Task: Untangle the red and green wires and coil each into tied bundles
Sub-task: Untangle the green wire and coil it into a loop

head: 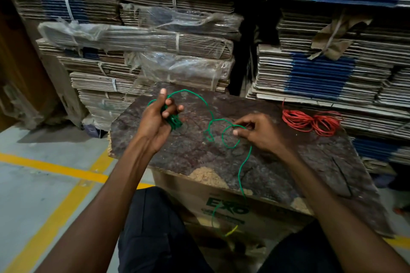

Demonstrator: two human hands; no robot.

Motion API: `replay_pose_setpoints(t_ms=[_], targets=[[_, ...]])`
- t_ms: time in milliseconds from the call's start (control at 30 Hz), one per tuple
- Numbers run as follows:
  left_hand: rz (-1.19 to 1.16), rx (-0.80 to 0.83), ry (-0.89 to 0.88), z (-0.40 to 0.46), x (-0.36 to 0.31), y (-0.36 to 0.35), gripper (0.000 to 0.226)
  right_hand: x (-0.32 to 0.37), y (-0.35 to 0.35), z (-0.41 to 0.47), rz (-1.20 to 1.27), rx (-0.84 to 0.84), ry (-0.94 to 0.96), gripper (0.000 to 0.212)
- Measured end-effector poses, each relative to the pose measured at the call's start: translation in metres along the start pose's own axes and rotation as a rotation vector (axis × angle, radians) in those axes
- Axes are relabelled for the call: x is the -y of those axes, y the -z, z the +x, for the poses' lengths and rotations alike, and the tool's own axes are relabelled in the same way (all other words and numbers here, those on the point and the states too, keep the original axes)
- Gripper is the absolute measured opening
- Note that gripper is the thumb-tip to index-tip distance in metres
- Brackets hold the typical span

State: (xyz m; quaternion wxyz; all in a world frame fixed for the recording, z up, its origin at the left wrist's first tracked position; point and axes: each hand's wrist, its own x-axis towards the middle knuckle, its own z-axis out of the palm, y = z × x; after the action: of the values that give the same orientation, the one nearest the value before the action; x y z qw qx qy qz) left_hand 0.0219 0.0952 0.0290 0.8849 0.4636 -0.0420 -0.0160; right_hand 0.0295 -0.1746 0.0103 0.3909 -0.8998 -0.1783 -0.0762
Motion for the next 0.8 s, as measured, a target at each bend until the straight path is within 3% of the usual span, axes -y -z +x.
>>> replay_pose_setpoints(t_ms=[100,300,567,800], targets=[[-0.069,-0.094,-0.016,0.002,-0.009,0.012,0.038,-0.002,0.004,-0.001,0.296,-0.141,-0.138,0.006],[-0.170,-0.261,-0.020,0.009,-0.024,0.033,0.040,-0.024,0.025,-0.001,0.636,-0.403,-0.366,0.013],[-0.220,-0.440,-0.030,0.015,-0.021,0.056,0.042,-0.063,0.039,0.011,0.711,-0.689,-0.645,0.026],[-0.330,-0.570,-0.111,0.016,-0.041,0.077,0.043,-0.081,0.040,0.013,0.621,-0.841,-0.709,0.030]])
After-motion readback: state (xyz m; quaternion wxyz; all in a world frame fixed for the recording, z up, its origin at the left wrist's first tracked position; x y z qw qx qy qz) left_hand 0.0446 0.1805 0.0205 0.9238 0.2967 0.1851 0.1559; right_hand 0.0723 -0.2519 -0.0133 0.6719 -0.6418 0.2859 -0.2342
